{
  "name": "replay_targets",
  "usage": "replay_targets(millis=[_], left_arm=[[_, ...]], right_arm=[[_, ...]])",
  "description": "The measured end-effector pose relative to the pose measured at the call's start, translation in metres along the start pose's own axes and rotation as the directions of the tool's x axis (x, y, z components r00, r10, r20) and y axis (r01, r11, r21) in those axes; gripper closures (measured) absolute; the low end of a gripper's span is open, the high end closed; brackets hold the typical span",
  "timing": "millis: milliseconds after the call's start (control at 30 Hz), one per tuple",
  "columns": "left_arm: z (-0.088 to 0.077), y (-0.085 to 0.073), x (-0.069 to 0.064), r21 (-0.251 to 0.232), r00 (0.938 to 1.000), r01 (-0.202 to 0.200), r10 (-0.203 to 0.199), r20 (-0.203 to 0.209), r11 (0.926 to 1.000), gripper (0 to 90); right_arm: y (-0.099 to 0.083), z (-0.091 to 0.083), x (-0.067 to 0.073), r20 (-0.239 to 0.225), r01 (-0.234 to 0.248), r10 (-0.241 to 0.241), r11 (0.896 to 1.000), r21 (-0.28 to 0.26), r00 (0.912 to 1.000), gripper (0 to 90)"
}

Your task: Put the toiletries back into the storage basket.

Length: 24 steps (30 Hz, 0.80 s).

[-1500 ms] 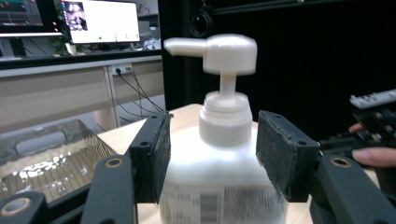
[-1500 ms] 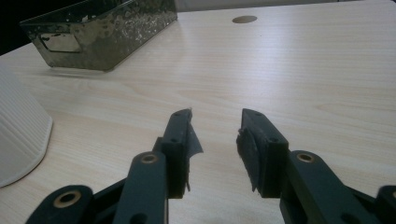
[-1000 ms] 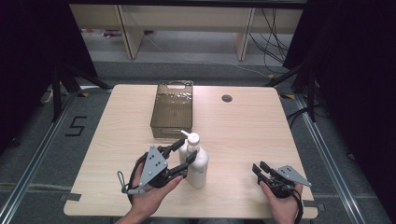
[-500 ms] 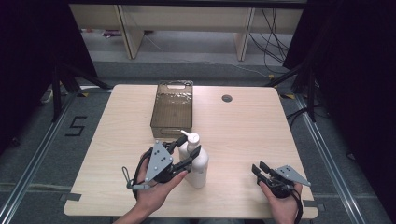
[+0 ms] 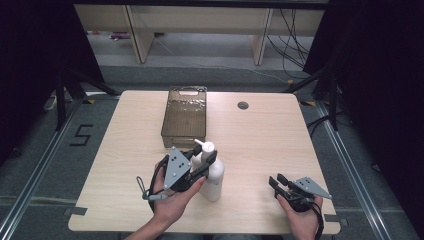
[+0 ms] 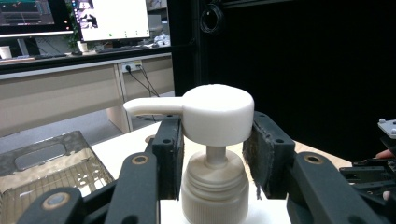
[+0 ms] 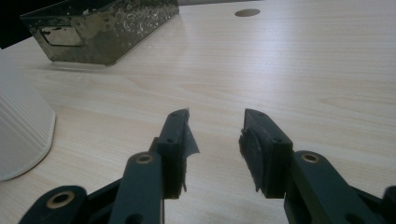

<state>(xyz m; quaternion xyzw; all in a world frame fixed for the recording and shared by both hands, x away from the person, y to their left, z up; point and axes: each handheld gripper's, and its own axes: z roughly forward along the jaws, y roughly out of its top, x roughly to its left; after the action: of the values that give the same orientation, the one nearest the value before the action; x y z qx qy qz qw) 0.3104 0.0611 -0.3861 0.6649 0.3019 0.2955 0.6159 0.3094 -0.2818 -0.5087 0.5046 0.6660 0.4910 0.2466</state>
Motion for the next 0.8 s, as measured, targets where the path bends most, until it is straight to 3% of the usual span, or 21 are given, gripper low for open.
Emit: replay_targets(millis=[33, 100, 167, 400, 633, 667, 767, 800], left_arm=[[0.001, 0.001, 0.000, -0.005, 0.9998, -0.019, 0.019, -0.002, 0.9998, 58.9], [0.001, 0.001, -0.002, 0.006, 1.0000, -0.001, 0.001, -0.007, 1.0000, 59.1], [0.002, 0.002, -0.001, 0.000, 0.9998, -0.018, 0.018, -0.005, 0.9998, 59.3], [0.002, 0.009, 0.004, -0.013, 0.9997, 0.005, -0.005, -0.026, 0.9999, 59.5], [0.000, 0.031, 0.019, -0.050, 0.9954, 0.010, -0.015, -0.095, 0.9987, 59.6], [-0.001, 0.034, 0.022, -0.051, 0.9918, 0.011, -0.018, -0.126, 0.9986, 59.6], [-0.001, 0.041, 0.030, -0.055, 0.9886, -0.004, -0.004, -0.151, 0.9985, 59.5], [0.000, 0.048, 0.038, -0.062, 0.9841, -0.010, -0.001, -0.178, 0.9980, 59.5]], right_arm=[[0.000, 0.000, 0.000, -0.003, 0.000, 0.000, 1.000, 0.006, 1.0000, 61.5], [0.000, 0.000, 0.000, -0.002, -0.003, 0.003, 1.000, 0.005, 1.0000, 61.4], [0.000, 0.000, 0.000, -0.002, 0.000, 0.000, 1.000, 0.005, 1.0000, 61.4], [0.000, 0.000, 0.000, 0.007, 0.009, -0.009, 1.000, 0.008, 0.9999, 61.2], [0.000, 0.000, 0.000, 0.006, 0.009, -0.009, 1.000, 0.007, 0.9999, 61.2], [-0.001, 0.001, 0.003, -0.005, -0.041, 0.041, 0.999, 0.009, 0.9991, 61.2], [-0.001, 0.001, 0.004, -0.005, -0.043, 0.043, 0.999, 0.012, 0.9991, 61.2], [0.000, 0.002, 0.000, -0.003, 0.010, -0.010, 1.000, 0.001, 0.9999, 61.2]])
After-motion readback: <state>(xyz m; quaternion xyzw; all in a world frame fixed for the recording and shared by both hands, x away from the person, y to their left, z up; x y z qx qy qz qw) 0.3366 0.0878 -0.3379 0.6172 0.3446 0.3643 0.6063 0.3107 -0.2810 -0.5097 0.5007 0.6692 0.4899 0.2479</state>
